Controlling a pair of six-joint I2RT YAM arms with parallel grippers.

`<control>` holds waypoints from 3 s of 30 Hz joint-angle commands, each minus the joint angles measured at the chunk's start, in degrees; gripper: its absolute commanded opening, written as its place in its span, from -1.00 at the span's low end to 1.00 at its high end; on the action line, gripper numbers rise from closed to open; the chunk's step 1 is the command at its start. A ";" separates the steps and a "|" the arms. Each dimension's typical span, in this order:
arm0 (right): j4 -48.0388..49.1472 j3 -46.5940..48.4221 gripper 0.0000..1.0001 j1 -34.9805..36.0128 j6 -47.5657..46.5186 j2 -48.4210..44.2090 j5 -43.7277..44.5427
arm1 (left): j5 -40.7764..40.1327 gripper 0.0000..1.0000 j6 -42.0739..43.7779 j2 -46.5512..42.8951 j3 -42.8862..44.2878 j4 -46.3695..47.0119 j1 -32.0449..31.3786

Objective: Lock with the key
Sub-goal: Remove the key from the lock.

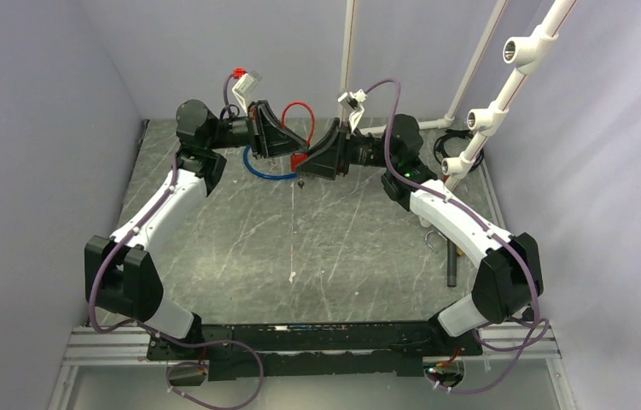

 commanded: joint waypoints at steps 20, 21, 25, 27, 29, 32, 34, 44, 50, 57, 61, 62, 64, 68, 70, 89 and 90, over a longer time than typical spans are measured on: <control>-0.89 -0.10 -1.00 0.34 -3.22 -0.15 0.27 | -1.52 -0.35 6.45 0.09 4.42 -8.42 0.02; -1.60 -0.10 -1.00 0.10 -3.67 -0.49 0.52 | -1.08 -0.13 7.83 -0.31 4.78 -10.85 0.93; -4.29 0.04 -1.00 -0.67 -5.95 -1.37 1.55 | 2.51 0.09 9.75 -2.61 3.73 -13.96 7.30; -4.16 -0.52 -1.00 -0.69 -6.16 -1.59 1.78 | 4.05 0.00 13.86 -3.42 4.41 -19.47 7.99; -3.04 -1.08 -1.00 -0.69 -5.75 -1.63 1.84 | 3.46 -0.01 18.02 -4.28 4.86 -24.33 7.42; -2.47 -0.87 -1.00 -0.69 -5.66 -1.30 1.72 | 2.89 -0.01 17.83 -4.48 4.08 -23.71 6.45; -3.18 -0.56 -1.00 -0.63 -6.67 -1.24 1.58 | 2.73 0.00 16.02 -4.11 3.78 -21.86 5.89; -5.46 -0.69 -1.00 -0.50 -10.59 -2.58 1.95 | 1.90 -0.88 13.36 -2.87 3.29 -20.31 2.02; -4.24 -0.36 -1.00 -0.83 -11.05 -2.97 3.22 | 2.76 -1.00 16.05 -4.02 0.63 -26.32 0.89; -2.26 0.75 -1.00 -1.65 -11.34 -2.50 4.02 | 2.86 -1.00 26.93 -4.43 0.12 -42.41 -1.94; -2.36 1.03 -1.00 -1.65 -12.45 -2.23 4.57 | 3.13 -1.00 24.60 -2.86 1.31 -41.34 -1.51; -2.28 0.71 -1.00 -1.67 -12.75 -2.31 4.90 | 3.23 -1.00 21.61 -2.57 1.03 -37.99 -0.73; -2.74 0.32 -1.00 -1.68 -13.72 -2.28 5.72 | 2.74 -1.00 15.67 -1.68 0.46 -31.38 0.85; -2.62 -0.12 -1.00 -1.65 -13.61 -2.43 8.38 | 2.93 -0.96 6.78 -0.25 -1.20 -21.65 2.39; -3.73 -0.12 -1.00 -1.67 -12.10 -2.26 11.79 | 0.67 -0.34 6.44 -2.00 -2.53 -18.92 3.46; 7.23 -5.67 -1.00 -2.14 12.66 0.05 23.22 | -5.38 0.07 -2.46 -2.45 -14.05 2.43 4.00; 8.45 -6.11 -1.00 -2.14 13.33 0.12 22.69 | -5.26 0.04 -3.12 -2.13 -14.01 3.37 3.83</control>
